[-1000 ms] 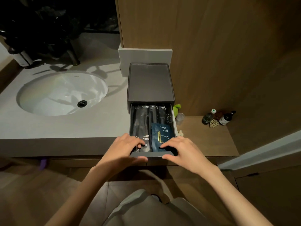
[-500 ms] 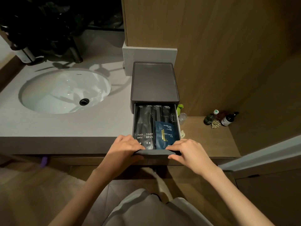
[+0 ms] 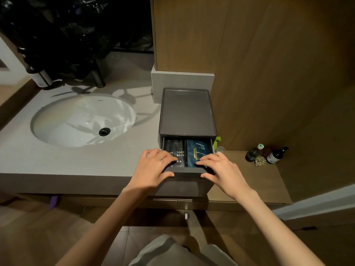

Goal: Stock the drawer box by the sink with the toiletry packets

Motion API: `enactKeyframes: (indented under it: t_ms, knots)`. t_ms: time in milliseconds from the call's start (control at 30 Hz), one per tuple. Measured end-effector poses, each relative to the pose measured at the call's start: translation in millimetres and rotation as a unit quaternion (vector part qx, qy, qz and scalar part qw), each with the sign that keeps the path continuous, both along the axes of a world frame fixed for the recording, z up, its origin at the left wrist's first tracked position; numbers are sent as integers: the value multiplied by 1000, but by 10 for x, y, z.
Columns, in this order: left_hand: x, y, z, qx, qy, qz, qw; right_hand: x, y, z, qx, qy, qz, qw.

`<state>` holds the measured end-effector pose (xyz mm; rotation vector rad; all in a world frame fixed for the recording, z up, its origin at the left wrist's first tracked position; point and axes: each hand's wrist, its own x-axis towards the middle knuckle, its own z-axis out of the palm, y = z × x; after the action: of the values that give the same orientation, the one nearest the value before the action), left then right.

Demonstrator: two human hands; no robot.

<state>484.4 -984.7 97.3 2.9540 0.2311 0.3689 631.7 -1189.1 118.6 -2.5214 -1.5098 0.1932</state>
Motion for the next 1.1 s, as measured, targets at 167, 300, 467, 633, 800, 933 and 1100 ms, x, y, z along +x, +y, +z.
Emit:
enactKeyframes:
  t_ms: [167, 300, 467, 633, 800, 933, 1100]
  knots:
    - [238, 69, 100, -19, -15, 56, 998, 216, 212, -28, 55, -16, -20, 998]
    - [521, 196, 149, -35, 26, 82, 996, 448, 448, -68, 36, -16, -38, 999]
    - [781, 397, 152, -32, 63, 76, 995, 655, 623, -44, -4, -31, -40, 999]
    - [860, 447, 151, -25, 59, 79, 995, 687, 694, -8, -36, -64, -50, 996]
    - [879, 404, 183, -19, 53, 88, 995, 666, 726, 31, -52, -53, -68, 995]
    - [887, 345, 202, -24, 66, 108, 992, 617, 689, -2, -39, -41, -73, 996]
    - [848, 298, 329, -115, 147, 101, 977, 544, 577, 20, -55, 48, -51, 996]
